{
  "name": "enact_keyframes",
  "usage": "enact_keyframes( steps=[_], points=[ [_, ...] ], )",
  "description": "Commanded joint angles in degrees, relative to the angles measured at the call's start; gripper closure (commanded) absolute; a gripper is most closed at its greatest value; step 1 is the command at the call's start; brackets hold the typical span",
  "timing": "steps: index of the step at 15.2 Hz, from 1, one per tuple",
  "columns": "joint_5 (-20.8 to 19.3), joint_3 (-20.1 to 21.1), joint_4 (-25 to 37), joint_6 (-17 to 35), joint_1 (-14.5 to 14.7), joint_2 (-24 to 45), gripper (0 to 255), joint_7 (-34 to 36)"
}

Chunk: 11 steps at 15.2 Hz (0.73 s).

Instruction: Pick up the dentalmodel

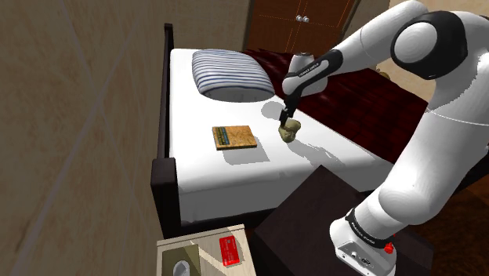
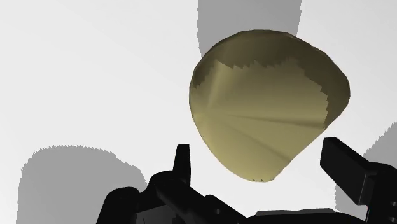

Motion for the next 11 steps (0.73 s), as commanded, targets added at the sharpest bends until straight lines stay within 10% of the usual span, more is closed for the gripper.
enact_keyframes(
  steps=[1, 5, 6, 11],
  points=[
    [0.25, 0.09, -0.08, 1.51, -0.17, 1.41, 0, -0.13],
    [0.53, 0.24, -0.24, 3.23, -0.32, 2.99, 0, -0.16],
    [0.5, 0.22, -0.31, 3.21, -0.32, 2.9, 255, -0.16],
    [0.51, 0.25, -0.26, 3.21, -0.29, 2.96, 255, -0.1]
  ],
)
